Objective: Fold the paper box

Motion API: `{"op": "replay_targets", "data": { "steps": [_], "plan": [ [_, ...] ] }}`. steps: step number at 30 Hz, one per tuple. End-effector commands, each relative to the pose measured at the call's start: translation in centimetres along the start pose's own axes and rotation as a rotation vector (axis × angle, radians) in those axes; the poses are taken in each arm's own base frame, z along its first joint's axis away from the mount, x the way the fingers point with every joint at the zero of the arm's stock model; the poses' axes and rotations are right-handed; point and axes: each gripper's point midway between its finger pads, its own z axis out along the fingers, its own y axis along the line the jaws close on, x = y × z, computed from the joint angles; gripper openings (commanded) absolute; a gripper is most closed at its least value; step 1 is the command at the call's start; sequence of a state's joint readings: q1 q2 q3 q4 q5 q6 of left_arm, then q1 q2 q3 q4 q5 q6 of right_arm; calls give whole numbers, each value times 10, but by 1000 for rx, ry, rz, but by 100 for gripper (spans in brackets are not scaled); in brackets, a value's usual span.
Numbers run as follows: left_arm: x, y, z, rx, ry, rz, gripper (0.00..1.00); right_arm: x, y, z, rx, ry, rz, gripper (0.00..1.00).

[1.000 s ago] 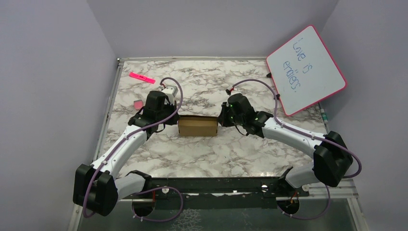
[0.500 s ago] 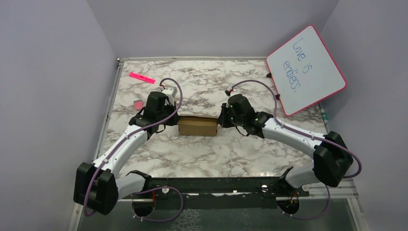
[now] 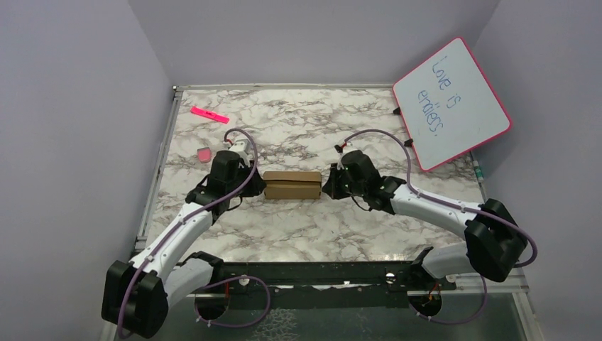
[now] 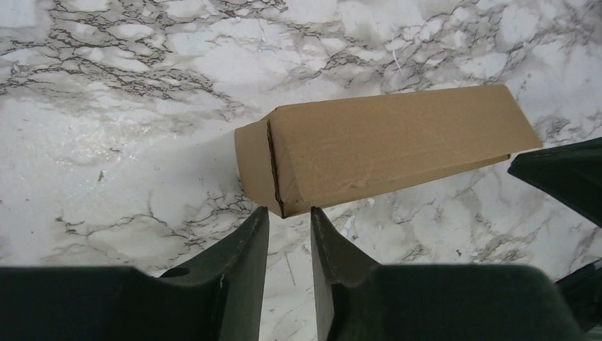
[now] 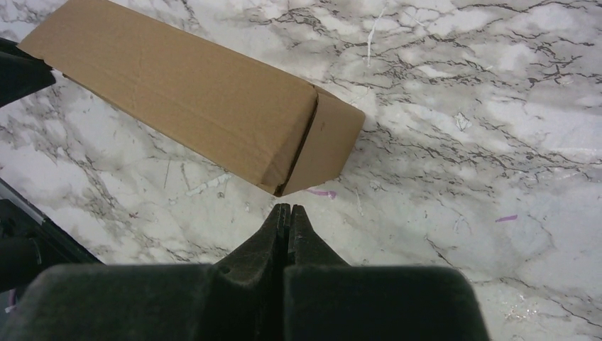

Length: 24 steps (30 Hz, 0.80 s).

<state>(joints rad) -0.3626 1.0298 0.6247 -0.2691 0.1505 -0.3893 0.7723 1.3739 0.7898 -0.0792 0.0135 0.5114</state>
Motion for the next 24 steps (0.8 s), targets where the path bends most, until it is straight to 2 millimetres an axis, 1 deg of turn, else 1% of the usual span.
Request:
{"op": "replay_targets", "data": {
  "steps": [1,3,4,8,10,13,14,15,17,20,22,24],
  "plan": [
    [-21,-7,-18,8,-122,-71,36,-11,8,-6,-45,-67,-19,1],
    [-28,-11,-26,21,-172,-110,46,-10,7,-7,-45,-66,-22,1],
    [-30,-12,-29,25,-194,-131,51,-15,9,-7,-54,-86,-24,1],
    [-43,-17,-41,56,-290,-242,63,-15,9,-8,-57,-96,-24,1],
    [-45,-18,-41,73,-320,-301,68,-17,9,-10,-54,-105,-10,1],
    [-47,-15,-35,77,-355,-368,68,-22,7,-15,-42,-136,28,8],
    [-48,-14,-33,79,-367,-383,67,-24,6,-17,-35,-150,45,12],
    [-46,-12,-29,80,-367,-397,66,-26,6,-20,-33,-166,60,19],
    [-47,-5,-23,57,-393,-422,64,-30,5,-24,-36,-189,87,28],
    [-43,3,-15,41,-402,-445,61,-36,5,-28,-45,-201,135,47],
    [-40,8,-11,31,-410,-463,58,-40,5,-29,-70,-203,169,54],
    [-38,12,-8,34,-419,-484,55,-44,8,-28,-129,-197,215,59]
  ]
}}
